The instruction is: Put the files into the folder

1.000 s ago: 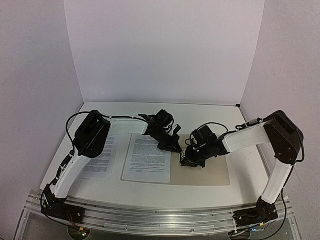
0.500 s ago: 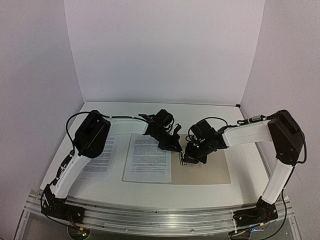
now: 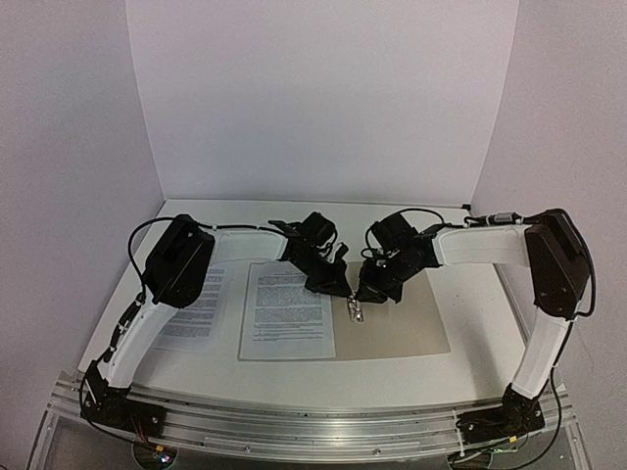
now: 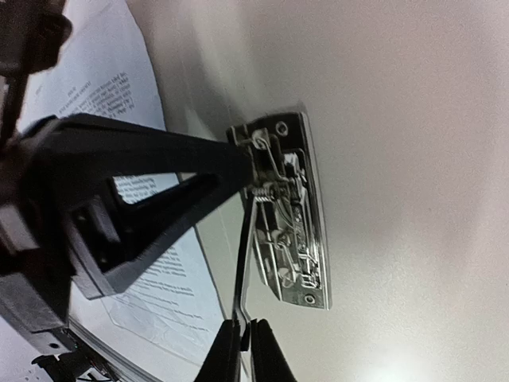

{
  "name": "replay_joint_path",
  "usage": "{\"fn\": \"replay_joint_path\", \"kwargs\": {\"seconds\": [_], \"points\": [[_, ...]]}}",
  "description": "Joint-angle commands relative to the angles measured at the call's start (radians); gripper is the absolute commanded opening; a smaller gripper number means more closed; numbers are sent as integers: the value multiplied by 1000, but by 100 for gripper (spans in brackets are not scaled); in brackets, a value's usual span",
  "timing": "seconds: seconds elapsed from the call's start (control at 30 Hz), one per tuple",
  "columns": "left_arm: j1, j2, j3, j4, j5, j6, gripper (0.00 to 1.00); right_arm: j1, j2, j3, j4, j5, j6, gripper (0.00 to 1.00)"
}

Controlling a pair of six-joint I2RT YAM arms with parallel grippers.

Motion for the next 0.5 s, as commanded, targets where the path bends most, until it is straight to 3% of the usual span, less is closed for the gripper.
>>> {"fn": "replay_joint_path", "kwargs": {"seconds": [0.0,0.13,0.47], "points": [[4,34,0,-128,-22,18,8,-28,1,79,-12,46,-34,11],[5,31,1,-121,-18,14,12,-30,2,113,-12,23,-50,19],[5,9,29,-115,-29,13,18,-35,-57,92,-22,4,-129,23]]}}
